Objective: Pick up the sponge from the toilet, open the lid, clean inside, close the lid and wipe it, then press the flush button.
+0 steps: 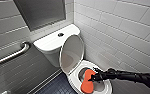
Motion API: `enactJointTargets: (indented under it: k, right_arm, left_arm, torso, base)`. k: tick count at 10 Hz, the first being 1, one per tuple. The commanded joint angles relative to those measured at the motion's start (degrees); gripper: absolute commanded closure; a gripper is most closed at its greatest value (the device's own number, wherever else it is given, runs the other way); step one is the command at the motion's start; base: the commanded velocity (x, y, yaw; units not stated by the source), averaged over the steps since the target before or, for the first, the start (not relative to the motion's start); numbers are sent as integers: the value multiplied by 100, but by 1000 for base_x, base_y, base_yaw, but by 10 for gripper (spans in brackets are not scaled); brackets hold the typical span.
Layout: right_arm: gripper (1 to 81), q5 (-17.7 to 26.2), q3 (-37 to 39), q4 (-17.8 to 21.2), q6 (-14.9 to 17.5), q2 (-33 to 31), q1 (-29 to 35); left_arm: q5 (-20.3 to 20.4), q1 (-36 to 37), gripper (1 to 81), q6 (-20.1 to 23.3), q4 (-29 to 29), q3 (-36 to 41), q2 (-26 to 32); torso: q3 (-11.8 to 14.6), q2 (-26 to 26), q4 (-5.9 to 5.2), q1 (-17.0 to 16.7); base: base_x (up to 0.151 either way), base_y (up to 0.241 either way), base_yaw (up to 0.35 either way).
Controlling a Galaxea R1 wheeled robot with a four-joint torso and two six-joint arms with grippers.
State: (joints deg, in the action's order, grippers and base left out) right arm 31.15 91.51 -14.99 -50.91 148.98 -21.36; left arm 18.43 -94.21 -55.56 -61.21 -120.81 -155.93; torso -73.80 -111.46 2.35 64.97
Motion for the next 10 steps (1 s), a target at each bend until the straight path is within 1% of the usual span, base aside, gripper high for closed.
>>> enactJointTargets:
  k: [1, 2, 3, 4, 5, 6, 7, 8, 10]
  right_arm:
    - [811, 172, 32, 14, -33, 117, 794]
    - [811, 164, 32, 23, -33, 126, 830]
    - [811, 94, 32, 40, -42, 126, 864]
    - [811, 5, 23, 49, -165, 126, 908]
    - [811, -491, 23, 49, -444, 73, 900]
    - [811, -1219, -64, 58, -699, -32, 804]
    - [811, -2233, -117, 32, -894, -76, 567]
    - [811, -2719, 136, 58, -973, 72, 452]
    - [811, -2807, 603, 58, -982, 450, 373]
  left_arm:
    - [-182, -234, 10, -7, -58, 110, 53]
    - [-182, -234, 10, -7, -58, 110, 53]
    - [-182, -234, 10, -7, -58, 110, 53]
    - [-182, -234, 10, -7, -58, 110, 44]
    - [-208, -234, 10, -7, -58, 110, 44]
    - [-200, -234, 10, -7, -58, 110, 53]
    - [-200, -243, 10, -7, -49, 102, 61]
    - [-182, -252, 10, -7, -49, 66, 53]
    - [-165, -278, 10, -16, -40, 13, 53]
  torso:
    - [0, 0, -398, 0]
    - [0, 0, -532, 0]
    - [0, 0, -546, 0]
    - [0, 0, -604, 0]
    - [0, 0, -520, 0]
    - [0, 0, -586, 0]
    - [0, 0, -599, 0]
    - [0, 2, -596, 0]
    - [0, 0, -596, 0]
  base:
    - [0, 0, 0]
    - [0, 0, 0]
    - [0, 0, 0]
    - [0, 0, 0]
    - [0, 0, 0]
    - [0, 0, 0]
    - [0, 0, 0]
    - [0, 0, 0]
    - [0, 0, 0]
